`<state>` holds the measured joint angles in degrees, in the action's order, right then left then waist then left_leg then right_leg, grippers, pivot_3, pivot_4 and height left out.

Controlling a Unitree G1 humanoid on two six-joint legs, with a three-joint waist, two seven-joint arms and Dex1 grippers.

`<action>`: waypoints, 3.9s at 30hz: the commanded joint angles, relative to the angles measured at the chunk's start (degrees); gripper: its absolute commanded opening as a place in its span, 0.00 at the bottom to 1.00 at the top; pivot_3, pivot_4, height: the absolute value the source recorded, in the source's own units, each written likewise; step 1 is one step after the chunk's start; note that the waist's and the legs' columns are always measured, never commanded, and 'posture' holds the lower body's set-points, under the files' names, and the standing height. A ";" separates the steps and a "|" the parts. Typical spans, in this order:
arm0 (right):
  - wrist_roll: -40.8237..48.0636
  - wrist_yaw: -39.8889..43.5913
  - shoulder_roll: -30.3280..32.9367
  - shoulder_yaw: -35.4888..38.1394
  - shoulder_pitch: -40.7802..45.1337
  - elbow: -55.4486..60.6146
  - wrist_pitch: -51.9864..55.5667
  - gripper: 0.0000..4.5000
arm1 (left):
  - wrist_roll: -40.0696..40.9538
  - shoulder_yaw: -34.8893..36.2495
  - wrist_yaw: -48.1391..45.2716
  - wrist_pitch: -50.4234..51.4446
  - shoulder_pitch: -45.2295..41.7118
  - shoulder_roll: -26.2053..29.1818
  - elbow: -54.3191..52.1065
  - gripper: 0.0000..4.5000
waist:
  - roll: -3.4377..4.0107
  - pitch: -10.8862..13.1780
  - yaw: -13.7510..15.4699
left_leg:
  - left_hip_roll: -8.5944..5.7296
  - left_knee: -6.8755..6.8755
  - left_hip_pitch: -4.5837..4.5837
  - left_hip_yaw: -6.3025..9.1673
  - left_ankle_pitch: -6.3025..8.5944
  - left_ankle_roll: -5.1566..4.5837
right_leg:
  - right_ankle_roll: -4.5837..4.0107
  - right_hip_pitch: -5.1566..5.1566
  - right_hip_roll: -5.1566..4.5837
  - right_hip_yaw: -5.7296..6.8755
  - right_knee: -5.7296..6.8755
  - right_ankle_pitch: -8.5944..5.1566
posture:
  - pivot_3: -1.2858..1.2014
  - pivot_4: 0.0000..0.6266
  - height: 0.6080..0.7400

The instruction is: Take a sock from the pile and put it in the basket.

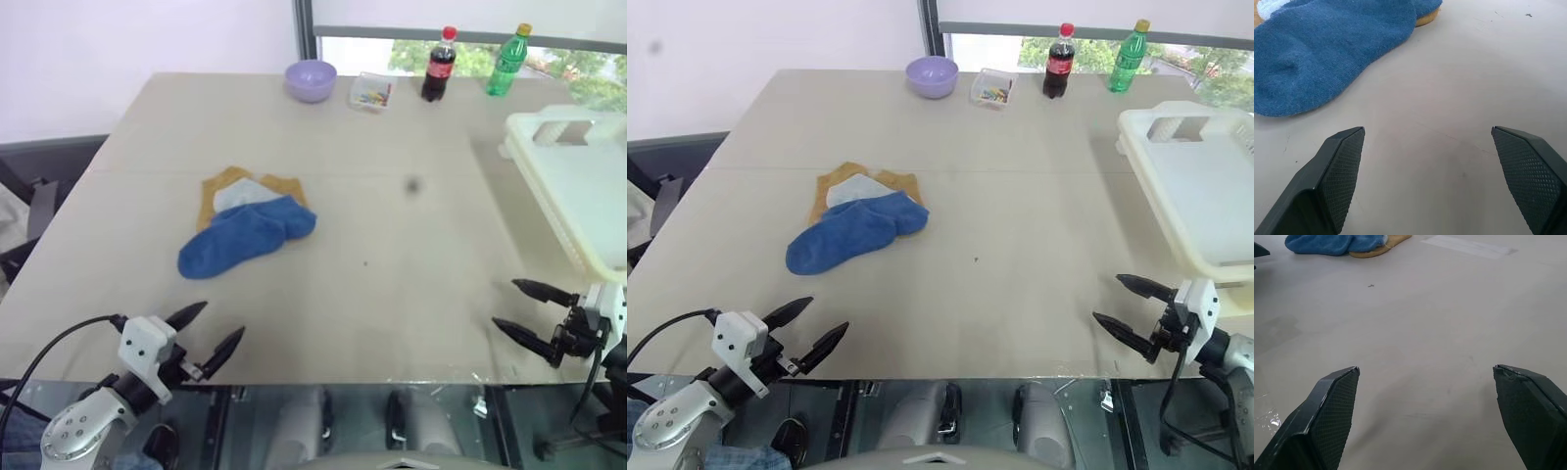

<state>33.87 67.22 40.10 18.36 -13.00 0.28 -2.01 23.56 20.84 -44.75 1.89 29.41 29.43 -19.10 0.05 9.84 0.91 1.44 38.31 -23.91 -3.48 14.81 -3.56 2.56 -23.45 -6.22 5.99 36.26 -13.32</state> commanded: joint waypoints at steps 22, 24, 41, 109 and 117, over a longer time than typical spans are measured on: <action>0.42 1.62 -0.05 2.54 -0.25 1.68 -0.82 1.00 | -0.26 -0.65 -1.42 -1.99 -2.97 0.63 1.06 0.99 | -0.03 -0.01 0.04 | 0.05 0.05 0.05 -0.21 -0.03 -0.06 | -0.14 -0.10 0.15 -0.26 0.16 0.09 | 0.52 0.24 0.95; 0.39 2.01 -0.09 2.27 -0.26 1.99 -0.98 1.00 | -0.49 -0.92 -1.23 -1.74 -3.33 0.67 0.93 0.99 | -0.03 -0.02 0.03 | 0.05 0.05 0.06 -0.25 -0.04 -0.06 | -0.14 -0.11 0.15 -0.29 0.18 0.10 | 0.52 0.24 0.95; 5.15 0.58 -0.29 -2.81 2.71 18.10 8.30 1.00 | -29.30 -22.18 25.56 14.26 -32.86 -7.29 0.31 0.99 | -0.24 -0.10 0.73 | 0.08 0.31 0.14 -0.49 -0.06 -0.08 | 0.02 -0.12 0.30 -0.62 0.56 0.37 | 0.52 0.24 0.95; -0.14 -0.29 -2.24 -1.94 3.65 12.85 3.76 1.00 | -13.19 -35.43 18.50 39.16 -37.13 -13.64 -9.21 0.01 | -0.32 -0.20 0.72 | 0.07 0.69 0.15 -0.58 -0.05 -0.11 | 0.06 -0.08 0.30 -0.77 0.78 0.41 | 0.52 0.24 0.95; -0.17 -1.12 -2.02 -1.23 2.94 13.04 3.22 1.00 | -14.98 -43.01 18.80 42.51 -45.69 -18.57 2.71 0.01 | -0.30 -0.21 0.78 | 0.10 0.87 0.16 -0.56 -0.04 -0.13 | 0.06 -0.09 0.40 -0.78 0.96 0.39 | 0.52 0.24 0.95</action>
<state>33.18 66.53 37.61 14.80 -10.04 12.16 2.22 9.23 -19.84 -25.90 44.12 -15.33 11.64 -18.30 -0.25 9.63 1.69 1.53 39.20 -23.75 -4.05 14.77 -3.70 2.63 -23.53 -5.82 5.20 37.22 -12.93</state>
